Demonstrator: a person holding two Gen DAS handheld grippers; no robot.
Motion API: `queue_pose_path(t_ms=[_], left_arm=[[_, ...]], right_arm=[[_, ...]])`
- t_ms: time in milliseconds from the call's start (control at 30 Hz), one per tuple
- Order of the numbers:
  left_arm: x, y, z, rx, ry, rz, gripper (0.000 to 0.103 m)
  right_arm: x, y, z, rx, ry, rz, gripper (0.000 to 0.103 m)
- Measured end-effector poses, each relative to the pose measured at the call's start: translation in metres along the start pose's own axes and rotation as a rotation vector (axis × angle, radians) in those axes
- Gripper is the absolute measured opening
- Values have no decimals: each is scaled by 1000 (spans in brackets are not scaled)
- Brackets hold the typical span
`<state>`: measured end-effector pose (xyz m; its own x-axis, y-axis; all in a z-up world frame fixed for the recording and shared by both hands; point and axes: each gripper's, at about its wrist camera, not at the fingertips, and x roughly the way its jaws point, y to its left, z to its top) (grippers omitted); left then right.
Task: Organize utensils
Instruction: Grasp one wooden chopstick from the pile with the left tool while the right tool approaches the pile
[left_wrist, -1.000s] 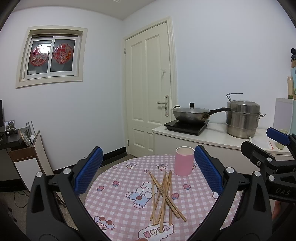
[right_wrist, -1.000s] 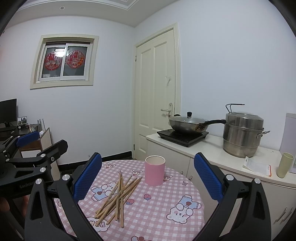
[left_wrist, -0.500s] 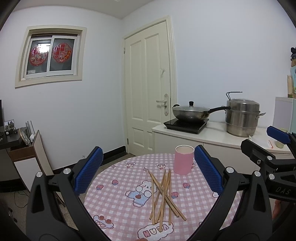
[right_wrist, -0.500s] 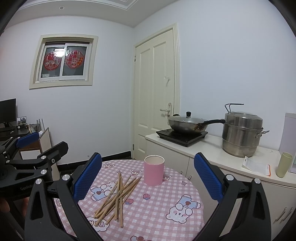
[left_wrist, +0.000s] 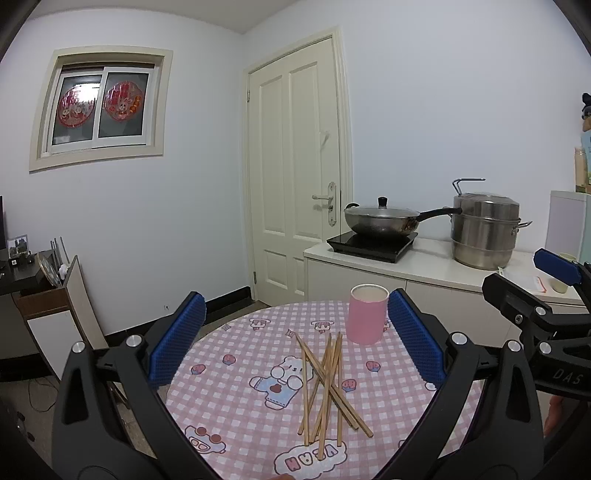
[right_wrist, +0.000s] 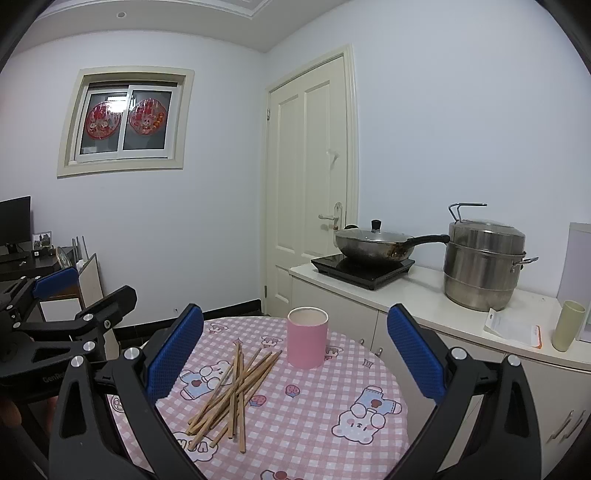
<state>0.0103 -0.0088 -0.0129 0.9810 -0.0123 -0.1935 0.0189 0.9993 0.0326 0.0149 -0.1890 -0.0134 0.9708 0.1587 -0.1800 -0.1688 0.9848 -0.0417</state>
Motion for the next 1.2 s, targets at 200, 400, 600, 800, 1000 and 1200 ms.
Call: queue_pose_path(t_ms=[200,400,600,800,1000,1200], left_arm=[[11,3,-5,-2,28,8,97],[32,10,-15,-4,84,24,97],[71,26,-39,-18,204,53,97],[116,39,-74,-56,360,12,97],[164,34,-99,-50,486,-25,92],[205,25,-105,-96,569,-130,82]], right_arm=[[11,0,-4,7,11,1,96],[33,-1,-13,20,56,17,96],[67,1,-29,38,155,55,96],[111,3,-56,42,287,37,96],[148,5,-75,27,377,24,96],[187,3,-93,38,457,29,96]])
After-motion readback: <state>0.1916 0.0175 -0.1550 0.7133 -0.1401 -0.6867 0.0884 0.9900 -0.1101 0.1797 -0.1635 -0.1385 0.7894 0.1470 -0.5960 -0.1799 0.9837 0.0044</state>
